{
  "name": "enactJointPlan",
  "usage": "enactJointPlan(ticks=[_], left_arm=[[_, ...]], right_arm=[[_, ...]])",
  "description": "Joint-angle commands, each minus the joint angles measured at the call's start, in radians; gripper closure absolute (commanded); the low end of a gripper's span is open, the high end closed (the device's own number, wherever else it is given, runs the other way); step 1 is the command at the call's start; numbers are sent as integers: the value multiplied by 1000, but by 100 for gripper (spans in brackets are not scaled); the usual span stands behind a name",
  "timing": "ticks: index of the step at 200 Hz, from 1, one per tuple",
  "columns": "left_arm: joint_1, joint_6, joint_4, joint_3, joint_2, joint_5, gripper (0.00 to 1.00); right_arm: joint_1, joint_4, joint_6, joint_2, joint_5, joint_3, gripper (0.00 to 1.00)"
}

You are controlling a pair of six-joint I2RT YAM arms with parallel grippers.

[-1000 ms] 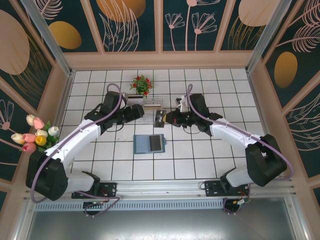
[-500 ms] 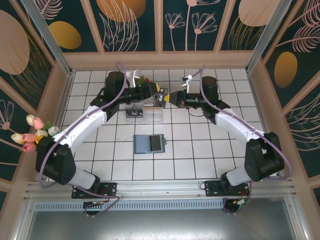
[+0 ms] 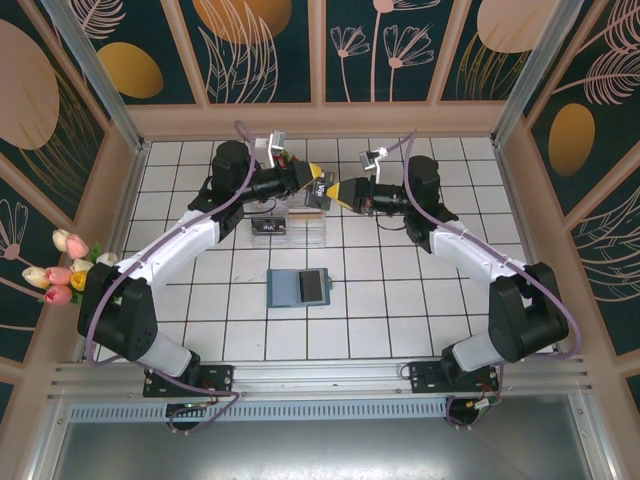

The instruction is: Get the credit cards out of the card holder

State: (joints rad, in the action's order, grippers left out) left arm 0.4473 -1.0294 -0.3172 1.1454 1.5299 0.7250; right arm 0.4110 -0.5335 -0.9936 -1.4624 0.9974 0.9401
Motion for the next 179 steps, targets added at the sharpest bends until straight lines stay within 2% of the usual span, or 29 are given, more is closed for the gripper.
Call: enactJointPlan(ticks=[1,22,65,110,160,171,179], left_arm=[[2,-68,-97,-24,-35,8,100],[2,-90,-102,-35,-52,-31,100],[2,-185,-177,-87,-93,-118,100],[2,-204,-170,-109,-130,-204,100],[1,-237,-163,-131,-138,-227,100],[1,-237,-144,-131,-140,-233,94],[2,-227,-117,-131,-144,-247,87]], right_arm=[[-2,-209,-110,10,-10,-35,75],[17,-251,-149,17,-58,-57,66],[77,-327,-205,14,-161,-80,67],[115,-483,-311,3,-258,-133,74],[130,-509,-337,-11,-278,-133,88],[130,-494,-319,-11,-282,-130,92],[129,-464,-297,-11,-285,-126,95]])
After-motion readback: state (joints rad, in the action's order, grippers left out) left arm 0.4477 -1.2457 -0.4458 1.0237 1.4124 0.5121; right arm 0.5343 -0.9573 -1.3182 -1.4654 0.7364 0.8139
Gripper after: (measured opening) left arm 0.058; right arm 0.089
